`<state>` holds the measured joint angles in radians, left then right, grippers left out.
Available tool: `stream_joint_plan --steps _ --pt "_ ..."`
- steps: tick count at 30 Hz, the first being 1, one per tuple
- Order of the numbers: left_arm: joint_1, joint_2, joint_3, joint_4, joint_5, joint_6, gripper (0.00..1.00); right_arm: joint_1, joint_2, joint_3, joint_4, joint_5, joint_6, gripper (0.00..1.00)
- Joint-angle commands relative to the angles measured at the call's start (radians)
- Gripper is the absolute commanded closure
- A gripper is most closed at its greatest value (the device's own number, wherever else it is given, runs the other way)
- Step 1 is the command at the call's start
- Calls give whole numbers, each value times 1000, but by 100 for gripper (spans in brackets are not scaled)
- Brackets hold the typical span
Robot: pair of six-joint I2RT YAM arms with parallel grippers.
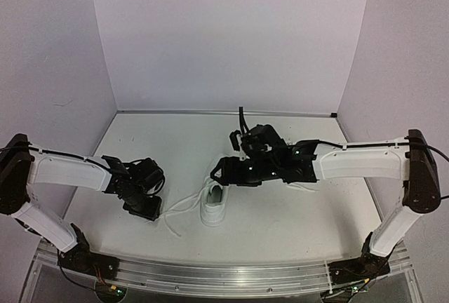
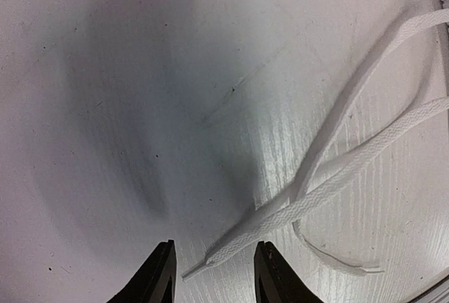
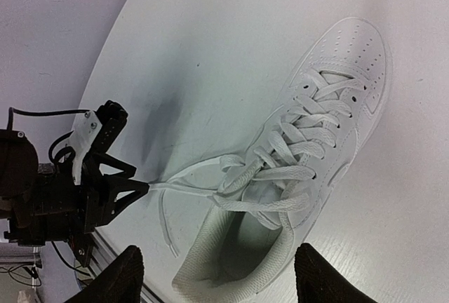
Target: Tie the shoes
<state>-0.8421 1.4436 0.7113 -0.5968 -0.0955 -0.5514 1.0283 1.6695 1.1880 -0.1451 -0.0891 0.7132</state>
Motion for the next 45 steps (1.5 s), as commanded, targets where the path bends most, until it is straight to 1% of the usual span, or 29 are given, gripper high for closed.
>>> stream_joint_plan --steps 1,6,11,14,15,16,18,21,22,23,26,29,31,33,37,40,45 --pt "4 2 2 13 33 -10 62 5 -61 -11 4 4 -27 29" --pt "3 8 -17 34 87 -2 62 4 -66 -10 4 4 -40 28" --pt "0 51 -11 40 89 4 56 -7 -90 -17 2 8 -45 24" --pt "-12 103 4 34 66 4 58 -16 -111 -25 1 14 -46 23" --pt "-18 121 8 35 63 5 61 -19 -118 -27 1 15 -46 23" --pt "-23 139 10 38 63 5 66 -21 -124 -31 0 16 -46 23" --pt "-26 159 7 46 68 5 78 -28 -135 -37 -2 17 -46 23" --pt "-25 146 7 38 62 0 98 -31 -155 -46 -4 22 -52 20" --pt "-24 118 10 28 52 -5 100 -32 -161 -51 -5 26 -54 18" --pt "-25 93 20 9 32 -8 100 -33 -169 -55 -5 29 -60 16" --pt "-24 -28 84 -65 -38 -8 100 -34 -194 -65 -5 37 -78 14" --pt "-23 -117 208 -97 -58 25 100 -39 -230 -69 -9 38 -96 13" --pt "-23 -137 304 -88 -35 73 100 -44 -267 -77 -13 41 -108 12" --pt "-27 -121 400 -92 2 127 100 -55 -313 -90 -16 40 -118 12" --pt "-47 -76 533 -28 142 236 100 -66 -404 -118 -20 46 -162 12" --pt "-65 -41 624 -6 245 290 100 -68 -458 -138 -19 19 -220 17" --pt "-108 6 755 -17 356 356 100 -67 -447 -115 -14 -149 -366 31"
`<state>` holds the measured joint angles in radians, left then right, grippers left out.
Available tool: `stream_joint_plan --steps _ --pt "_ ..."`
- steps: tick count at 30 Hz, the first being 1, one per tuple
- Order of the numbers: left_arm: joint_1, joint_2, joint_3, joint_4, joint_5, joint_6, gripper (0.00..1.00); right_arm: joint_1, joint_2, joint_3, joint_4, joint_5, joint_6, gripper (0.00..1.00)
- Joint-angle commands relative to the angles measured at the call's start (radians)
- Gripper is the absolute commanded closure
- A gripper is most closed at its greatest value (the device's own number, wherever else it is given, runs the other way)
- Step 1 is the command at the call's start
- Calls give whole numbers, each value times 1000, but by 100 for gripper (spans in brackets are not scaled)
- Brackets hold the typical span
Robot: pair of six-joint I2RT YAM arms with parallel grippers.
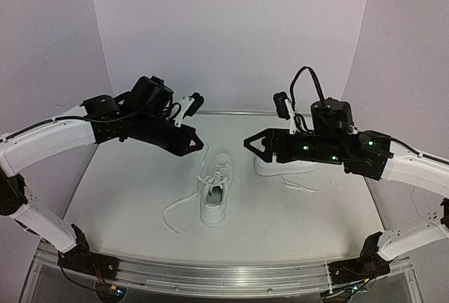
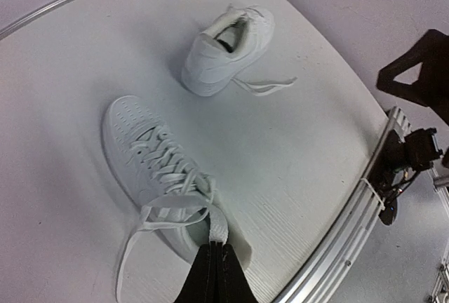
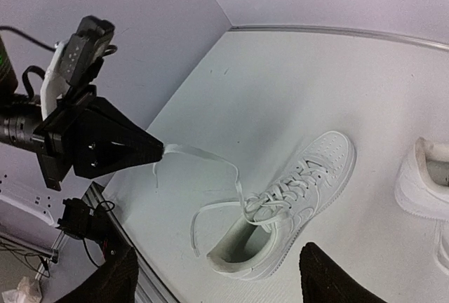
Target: Tie the shoes
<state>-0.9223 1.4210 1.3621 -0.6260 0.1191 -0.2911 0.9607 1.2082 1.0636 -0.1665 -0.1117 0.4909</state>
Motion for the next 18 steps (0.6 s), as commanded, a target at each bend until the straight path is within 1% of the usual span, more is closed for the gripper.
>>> stream_joint_plan --steps 1,4,8,14,18 --pt "-29 33 119 11 167 103 100 1 23 14 13 -161 -168 33" --pt "-30 28 154 4 239 119 100 1 42 21 49 -244 -223 36" --pt "-34 17 193 -30 309 138 100 1 53 30 96 -307 -288 40" --pt "-40 -1 196 -43 339 137 100 1 96 80 118 -362 -350 46" --pt "-45 -9 190 -36 360 132 100 2 133 117 122 -374 -365 47"
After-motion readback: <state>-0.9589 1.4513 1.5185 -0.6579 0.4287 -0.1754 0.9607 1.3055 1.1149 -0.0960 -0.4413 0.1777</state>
